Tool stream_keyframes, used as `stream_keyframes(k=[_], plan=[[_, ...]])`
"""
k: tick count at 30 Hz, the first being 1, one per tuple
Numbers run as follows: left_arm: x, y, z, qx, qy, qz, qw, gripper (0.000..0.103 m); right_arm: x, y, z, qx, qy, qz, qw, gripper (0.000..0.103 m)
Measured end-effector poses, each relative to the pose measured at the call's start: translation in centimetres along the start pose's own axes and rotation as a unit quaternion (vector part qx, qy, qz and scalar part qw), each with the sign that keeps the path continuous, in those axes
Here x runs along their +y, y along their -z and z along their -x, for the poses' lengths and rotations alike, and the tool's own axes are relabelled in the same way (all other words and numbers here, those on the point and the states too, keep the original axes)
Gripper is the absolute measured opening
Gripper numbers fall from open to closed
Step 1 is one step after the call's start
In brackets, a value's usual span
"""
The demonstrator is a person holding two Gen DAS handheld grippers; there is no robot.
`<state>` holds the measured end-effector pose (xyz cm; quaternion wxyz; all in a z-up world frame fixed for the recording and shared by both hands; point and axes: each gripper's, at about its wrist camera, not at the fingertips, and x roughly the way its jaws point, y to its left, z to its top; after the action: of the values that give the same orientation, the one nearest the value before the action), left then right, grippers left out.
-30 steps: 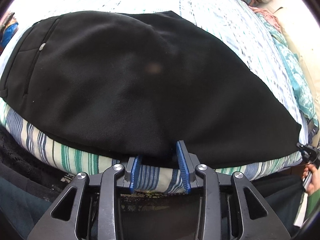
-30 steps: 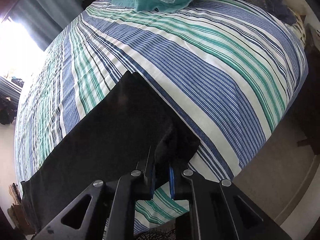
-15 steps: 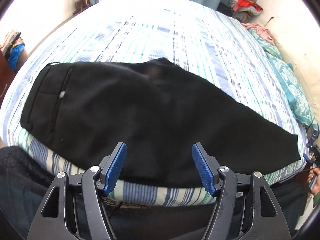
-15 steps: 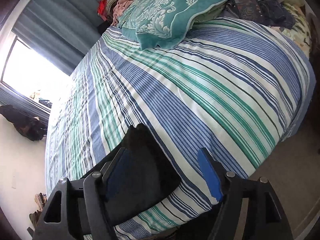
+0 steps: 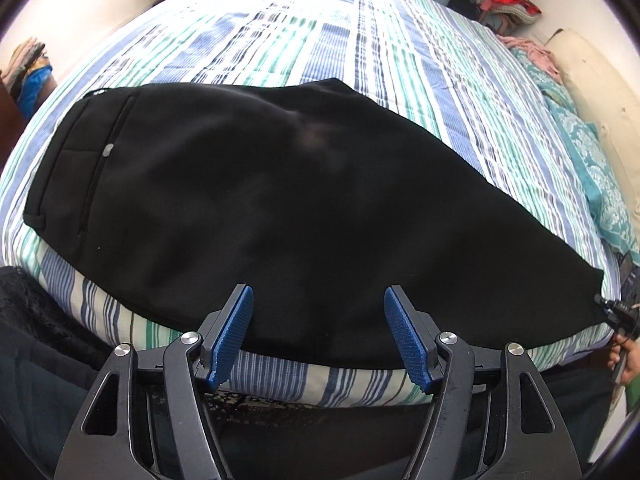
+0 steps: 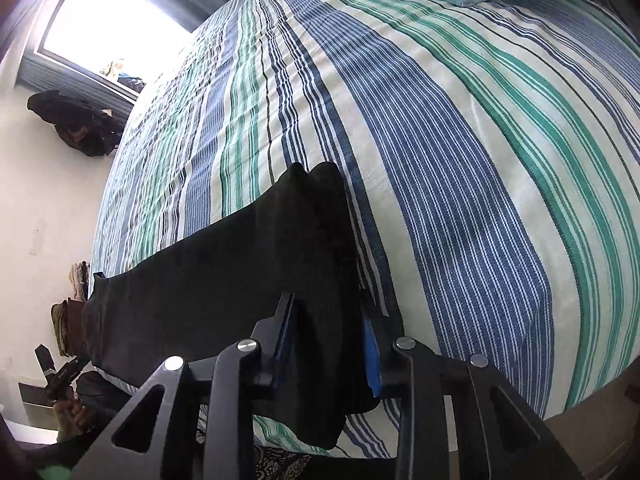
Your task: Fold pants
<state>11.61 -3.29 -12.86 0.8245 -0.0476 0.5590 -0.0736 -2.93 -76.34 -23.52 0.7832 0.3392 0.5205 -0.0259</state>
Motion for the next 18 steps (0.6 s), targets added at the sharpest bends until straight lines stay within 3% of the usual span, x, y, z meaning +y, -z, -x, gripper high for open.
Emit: stream_keyframes(k=[2, 5, 9, 13, 18], plan=[[0.1, 0.0, -0.2, 0.003, 0.000, 0.006, 1.0000, 0.070, -0.6, 0.0, 0.0, 0.002, -0.011, -0.020, 1.000, 0.013], [-0.1, -0.1, 0.0, -0.004, -0.001, 0.001, 1.0000, 0.070, -0.5, 0.4, 0.7, -0.016, -0.048, -0.039, 0.998, 0.010], [-0.3, -0.2, -0.1, -0.009, 0.003, -0.006, 0.9999, 0.070, 0.9, 1.7, 3.0, -0.068, -0.133, -0.069, 0.986, 0.009], [-0.6, -0.2, -0.9, -0.003, 0.014, -0.008, 0.9999, 0.070, 4.5, 3.5, 4.1, -0.093, -0.226, -0.084, 0.966, 0.009], [-0.5, 0.2, -1.1, -0.007, 0.028, -0.009, 0.9996, 0.070, 12.2, 5.7, 1.7, -0.085, -0.342, -0.091, 0.931, 0.009]])
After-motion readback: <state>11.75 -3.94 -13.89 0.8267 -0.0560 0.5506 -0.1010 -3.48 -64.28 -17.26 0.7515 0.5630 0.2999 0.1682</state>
